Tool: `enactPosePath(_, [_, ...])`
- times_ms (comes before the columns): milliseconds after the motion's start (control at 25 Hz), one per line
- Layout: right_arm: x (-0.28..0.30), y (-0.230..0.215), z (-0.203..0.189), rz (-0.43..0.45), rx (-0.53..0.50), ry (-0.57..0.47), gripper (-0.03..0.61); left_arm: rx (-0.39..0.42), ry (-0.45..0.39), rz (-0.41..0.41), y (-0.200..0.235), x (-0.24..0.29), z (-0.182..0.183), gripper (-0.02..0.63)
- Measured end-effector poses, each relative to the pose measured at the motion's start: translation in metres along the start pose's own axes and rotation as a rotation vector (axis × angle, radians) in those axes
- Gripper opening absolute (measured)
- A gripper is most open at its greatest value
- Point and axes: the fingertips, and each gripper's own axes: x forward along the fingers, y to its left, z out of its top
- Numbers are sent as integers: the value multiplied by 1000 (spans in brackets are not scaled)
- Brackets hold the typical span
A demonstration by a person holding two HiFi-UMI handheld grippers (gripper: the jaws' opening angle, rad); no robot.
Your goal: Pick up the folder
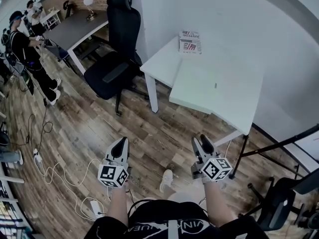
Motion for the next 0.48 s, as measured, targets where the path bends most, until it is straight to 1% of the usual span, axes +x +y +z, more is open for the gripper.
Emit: enactPosePath(480, [76,-22,7,37,26,49,210,3,-2,18,28,68,11,14])
